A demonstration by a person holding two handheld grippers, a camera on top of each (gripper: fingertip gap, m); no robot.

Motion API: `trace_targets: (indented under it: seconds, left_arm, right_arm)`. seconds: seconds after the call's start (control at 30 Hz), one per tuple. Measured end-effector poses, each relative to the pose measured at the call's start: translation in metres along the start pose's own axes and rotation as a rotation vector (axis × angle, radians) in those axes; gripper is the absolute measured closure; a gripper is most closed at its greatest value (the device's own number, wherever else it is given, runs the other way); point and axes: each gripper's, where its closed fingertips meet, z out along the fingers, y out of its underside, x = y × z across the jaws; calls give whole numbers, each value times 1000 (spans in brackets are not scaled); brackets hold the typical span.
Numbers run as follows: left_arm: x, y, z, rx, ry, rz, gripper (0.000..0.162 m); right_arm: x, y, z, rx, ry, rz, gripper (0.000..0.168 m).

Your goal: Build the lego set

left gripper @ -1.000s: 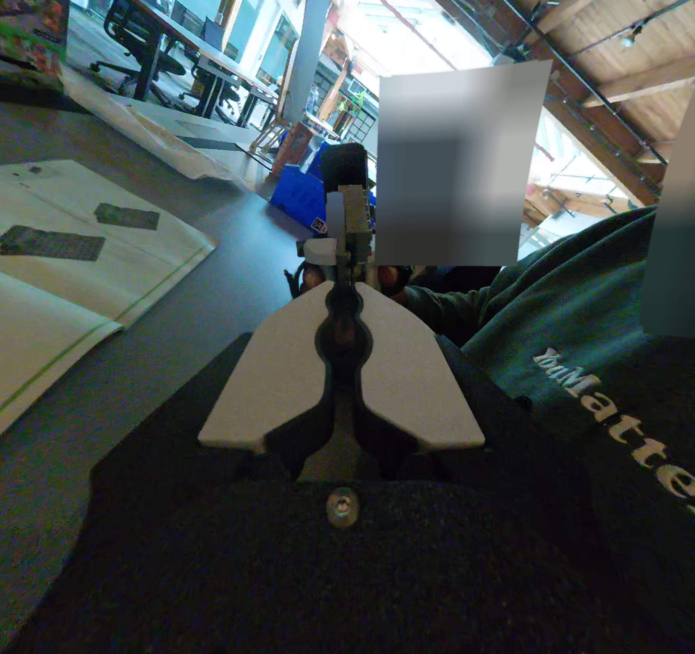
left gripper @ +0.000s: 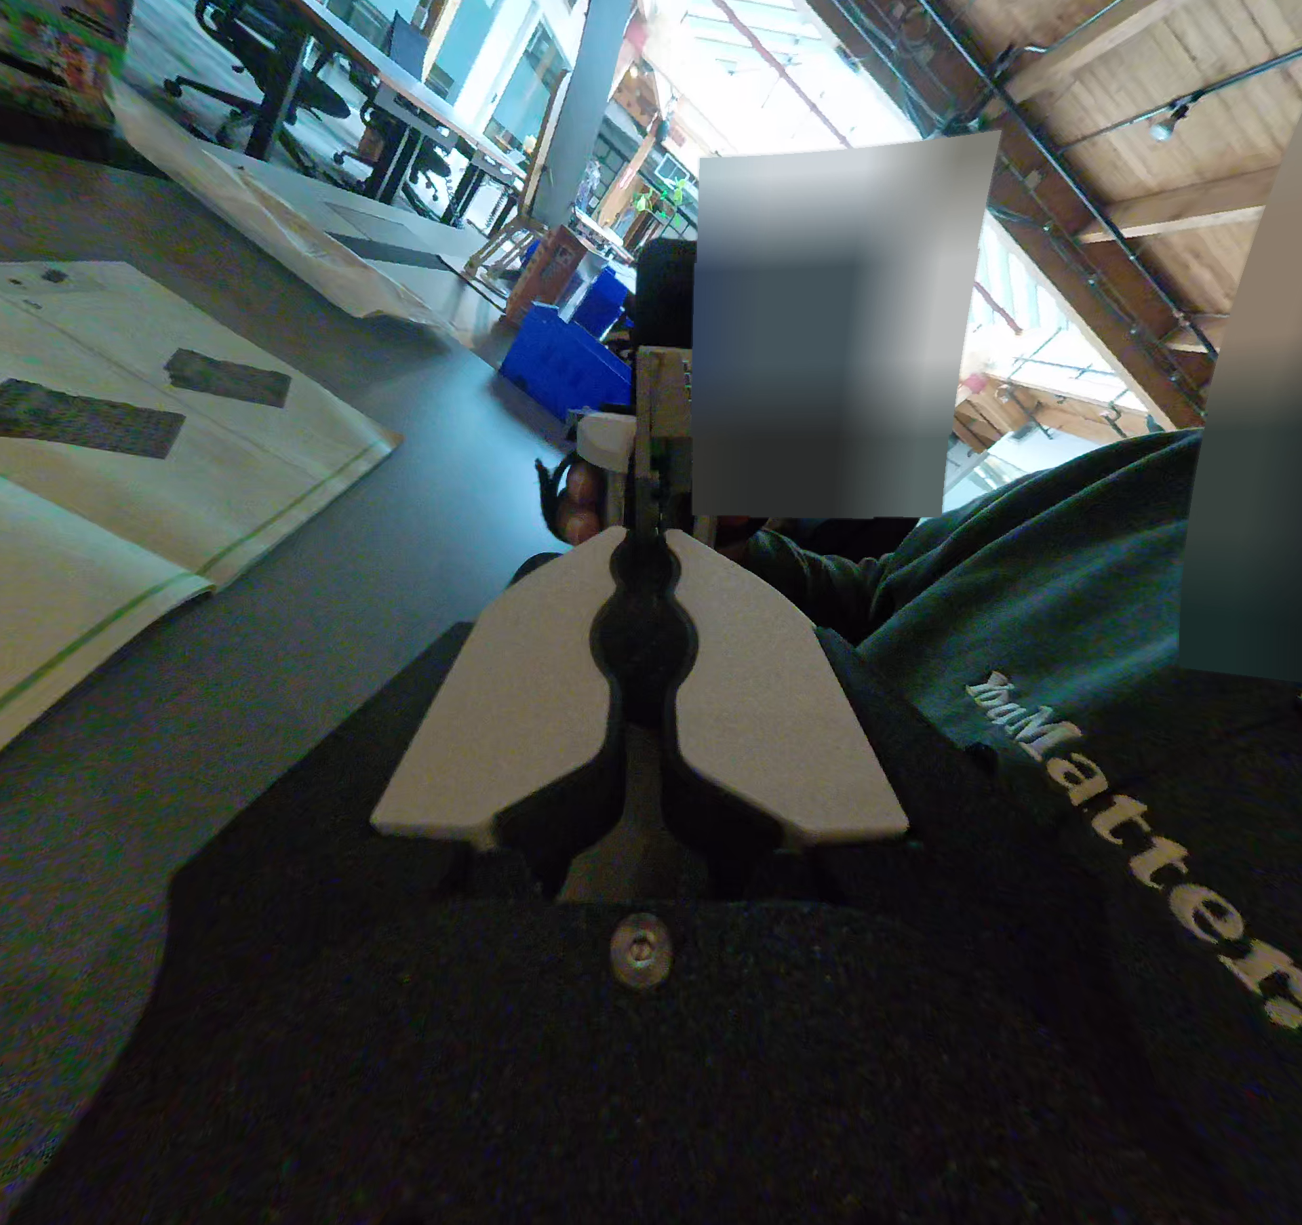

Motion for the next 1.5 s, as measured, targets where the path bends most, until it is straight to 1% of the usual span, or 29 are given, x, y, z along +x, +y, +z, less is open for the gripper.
trace_targets:
  seconds: [0.2,0.27,0.37,0.43,0.73,0.9,1.0,1.07,1.1,1.13,1.17,1.27,1.37,1.43,1.5]
  left_arm:
    - [0,2,2,-6,-1,9,157]
    - [0,3,4,-9,4,8,157]
    - [2,2,6,-7,9,11,157]
    - [2,1,7,-6,7,19,157]
    - [0,4,7,-10,-15,19,156]
    - [-4,6,5,-12,-18,-17,156]
    - [-5,3,2,4,8,-84,157]
    - [-3,0,1,21,53,-151,157]
    - [-2,-1,1,40,73,-199,157]
    - [-3,-2,1,49,89,-240,157]
    - [-4,-3,1,61,101,-277,157]
    - [-5,-3,0,68,138,-354,158]
    - [-5,1,2,50,165,-412,158]
    - [-5,4,4,33,169,-432,157]
    - [-5,7,6,7,167,-445,157]
  right_arm:
    - [5,8,-3,-42,22,11,149]
    - [4,8,1,-39,17,15,151]
    - [4,6,4,-24,11,8,159]
    - [4,5,4,-10,0,13,160]
    - [8,7,4,51,-12,144,161]
    - [11,11,5,52,2,172,161]
    - [13,10,8,43,19,201,161]
    - [13,10,7,10,39,150,158]
    - [10,8,6,-12,40,116,146]
    - [7,9,2,-55,53,70,141]
    - [9,11,-1,-106,86,0,140]
    - [14,11,-12,-231,179,-273,125]
    - [19,8,-19,-386,244,-561,103]
    - [19,11,-18,-495,238,-690,92]
    - [16,18,-12,-576,200,-786,87]
